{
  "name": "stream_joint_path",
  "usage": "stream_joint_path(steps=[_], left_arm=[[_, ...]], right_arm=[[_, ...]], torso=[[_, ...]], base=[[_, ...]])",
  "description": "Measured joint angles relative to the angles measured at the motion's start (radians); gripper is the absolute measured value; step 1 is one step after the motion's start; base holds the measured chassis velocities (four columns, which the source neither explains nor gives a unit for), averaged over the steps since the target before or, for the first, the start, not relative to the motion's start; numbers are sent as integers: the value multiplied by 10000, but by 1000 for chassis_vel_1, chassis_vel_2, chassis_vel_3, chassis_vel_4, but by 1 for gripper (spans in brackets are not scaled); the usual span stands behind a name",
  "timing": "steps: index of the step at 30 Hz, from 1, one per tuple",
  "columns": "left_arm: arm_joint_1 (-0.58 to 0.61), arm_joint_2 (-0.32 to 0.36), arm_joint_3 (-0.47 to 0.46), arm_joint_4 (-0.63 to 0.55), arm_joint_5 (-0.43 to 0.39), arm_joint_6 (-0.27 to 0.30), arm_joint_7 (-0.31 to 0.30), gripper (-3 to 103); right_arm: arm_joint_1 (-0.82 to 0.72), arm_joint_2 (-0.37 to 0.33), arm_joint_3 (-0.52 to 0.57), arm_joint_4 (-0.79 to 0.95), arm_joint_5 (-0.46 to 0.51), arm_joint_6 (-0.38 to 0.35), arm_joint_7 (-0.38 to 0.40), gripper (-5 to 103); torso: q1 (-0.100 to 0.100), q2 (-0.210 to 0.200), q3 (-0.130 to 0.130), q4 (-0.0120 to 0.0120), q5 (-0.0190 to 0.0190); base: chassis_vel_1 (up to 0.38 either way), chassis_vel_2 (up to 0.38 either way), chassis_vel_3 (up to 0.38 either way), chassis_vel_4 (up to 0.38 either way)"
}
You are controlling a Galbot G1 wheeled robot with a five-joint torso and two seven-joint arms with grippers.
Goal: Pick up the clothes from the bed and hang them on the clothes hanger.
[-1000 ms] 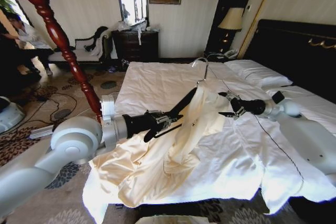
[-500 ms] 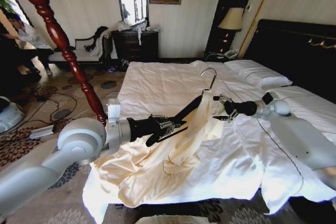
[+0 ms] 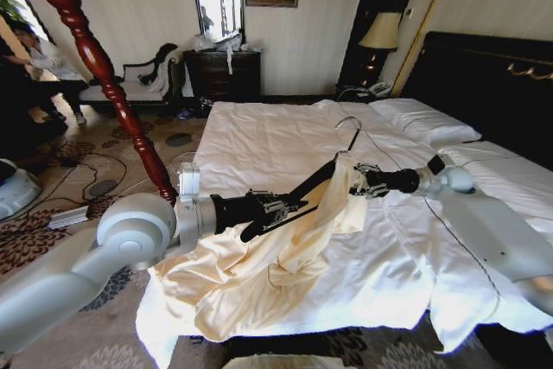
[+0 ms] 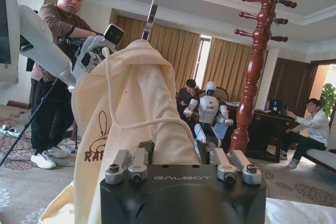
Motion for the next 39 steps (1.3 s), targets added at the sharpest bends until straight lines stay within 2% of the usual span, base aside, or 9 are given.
stream_joint_path(steps=[3,5,8,18,26,39], left_arm=[[-33,-88,7,46,36,1,12,18],[-62,-110,-5,87,38,1,12,18],[-157,-179,-125,262,52,2,122,18],[-268,-149,-175,581,287,44,494,18],[-358,-272,-105,1062,720,92,422,18],[-383,-392,-263,1301,798,91,422,19]], right_arm=[[-31,-28,10,80,14,-5,4,34],[-31,-29,11,91,14,-6,0,34],[-7,-3,-4,99,6,-8,1,25],[-387,-155,248,439,-75,200,62,24],[-582,-311,418,765,-75,250,81,23],[-747,-518,465,1166,-57,342,91,23]], torso=[[1,0,0,-1,1],[0,0,0,0,1],[1,0,0,1,0],[0,0,0,0,1],[1,0,0,1,-1],[1,0,0,0,0]], base=[[0,0,0,0],[0,0,0,0],[0,0,0,0],[0,0,0,0],[0,0,0,0],[0,0,0,0]])
